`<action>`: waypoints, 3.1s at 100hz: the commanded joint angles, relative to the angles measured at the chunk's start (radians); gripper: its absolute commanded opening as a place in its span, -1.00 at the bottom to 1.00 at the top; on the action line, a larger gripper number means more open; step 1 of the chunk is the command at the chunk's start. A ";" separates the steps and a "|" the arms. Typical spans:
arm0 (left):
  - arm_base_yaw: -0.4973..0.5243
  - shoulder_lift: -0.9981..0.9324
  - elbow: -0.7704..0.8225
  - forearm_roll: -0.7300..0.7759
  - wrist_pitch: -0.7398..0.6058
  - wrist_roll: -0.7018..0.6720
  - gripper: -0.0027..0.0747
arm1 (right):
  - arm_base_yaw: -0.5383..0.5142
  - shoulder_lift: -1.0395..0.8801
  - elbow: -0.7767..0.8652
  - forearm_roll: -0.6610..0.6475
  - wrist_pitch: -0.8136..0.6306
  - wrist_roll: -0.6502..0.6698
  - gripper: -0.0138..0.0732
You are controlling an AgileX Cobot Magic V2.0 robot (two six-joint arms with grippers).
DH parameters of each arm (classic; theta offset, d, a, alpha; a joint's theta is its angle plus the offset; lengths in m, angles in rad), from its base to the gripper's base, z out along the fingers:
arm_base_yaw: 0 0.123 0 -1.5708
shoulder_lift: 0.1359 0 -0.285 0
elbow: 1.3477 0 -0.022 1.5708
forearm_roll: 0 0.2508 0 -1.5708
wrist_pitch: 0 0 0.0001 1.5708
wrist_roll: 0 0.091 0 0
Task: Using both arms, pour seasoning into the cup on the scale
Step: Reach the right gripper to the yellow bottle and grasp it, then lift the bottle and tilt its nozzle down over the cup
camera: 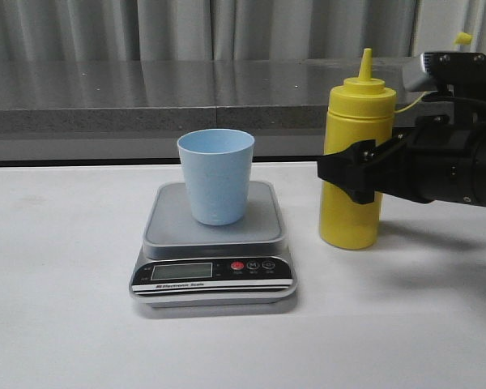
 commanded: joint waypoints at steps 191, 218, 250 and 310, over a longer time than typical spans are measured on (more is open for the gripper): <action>0.002 0.010 -0.027 0.004 -0.075 -0.007 -0.98 | 0.301 -0.265 -0.477 -0.838 1.286 -0.132 -0.11; 0.002 0.010 -0.027 0.004 -0.075 -0.007 -0.98 | 0.347 -0.243 -0.517 -0.904 1.354 -0.132 -0.11; 0.002 0.010 -0.027 0.004 -0.075 -0.007 -0.98 | 0.370 -0.230 -0.538 -1.093 1.391 -0.132 -0.11; 0.002 0.010 -0.027 0.004 -0.075 -0.007 -0.98 | 0.370 -0.230 -0.538 -1.187 1.400 -0.130 -0.11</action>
